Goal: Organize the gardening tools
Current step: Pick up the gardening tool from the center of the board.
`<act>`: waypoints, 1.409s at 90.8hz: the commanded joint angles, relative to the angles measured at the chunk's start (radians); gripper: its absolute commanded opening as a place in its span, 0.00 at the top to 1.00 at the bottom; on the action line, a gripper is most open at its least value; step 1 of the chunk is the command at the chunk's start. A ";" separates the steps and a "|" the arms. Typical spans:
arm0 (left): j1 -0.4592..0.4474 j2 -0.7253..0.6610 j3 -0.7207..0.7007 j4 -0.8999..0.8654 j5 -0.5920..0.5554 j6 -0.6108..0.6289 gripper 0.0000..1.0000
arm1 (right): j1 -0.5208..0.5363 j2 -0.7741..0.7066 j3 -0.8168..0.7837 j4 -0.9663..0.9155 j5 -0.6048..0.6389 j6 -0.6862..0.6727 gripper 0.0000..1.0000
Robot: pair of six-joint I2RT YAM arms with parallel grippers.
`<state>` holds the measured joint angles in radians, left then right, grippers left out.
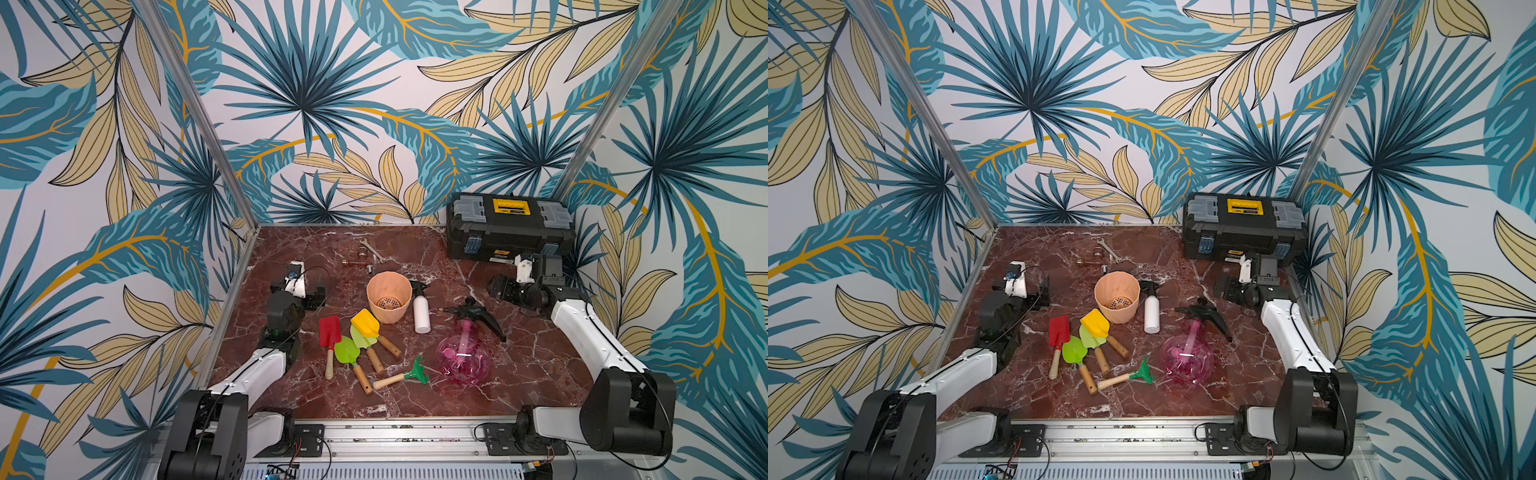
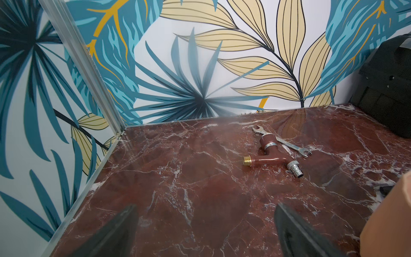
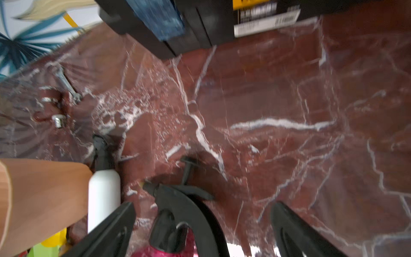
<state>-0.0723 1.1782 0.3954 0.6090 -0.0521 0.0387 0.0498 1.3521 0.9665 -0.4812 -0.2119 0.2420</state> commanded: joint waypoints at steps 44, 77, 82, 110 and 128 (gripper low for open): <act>0.001 0.020 0.061 -0.095 0.051 -0.065 0.00 | 0.159 0.175 0.135 -0.383 0.181 -0.133 0.34; 0.001 0.012 0.050 -0.095 0.037 -0.071 0.00 | 0.201 0.314 0.128 -0.335 0.144 -0.183 0.41; 0.001 0.011 0.049 -0.097 0.036 -0.072 0.00 | 0.202 0.334 0.127 -0.328 0.150 -0.187 0.44; 0.002 -0.002 0.041 -0.100 0.023 -0.069 0.00 | 0.203 0.384 0.106 -0.283 0.153 -0.207 0.61; 0.002 0.000 0.042 -0.097 0.027 -0.068 0.00 | 0.203 0.372 0.103 -0.273 0.168 -0.212 0.68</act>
<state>-0.0723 1.1950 0.4366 0.5228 -0.0219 -0.0269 0.2489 1.7267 1.0901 -0.7712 -0.0601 0.0360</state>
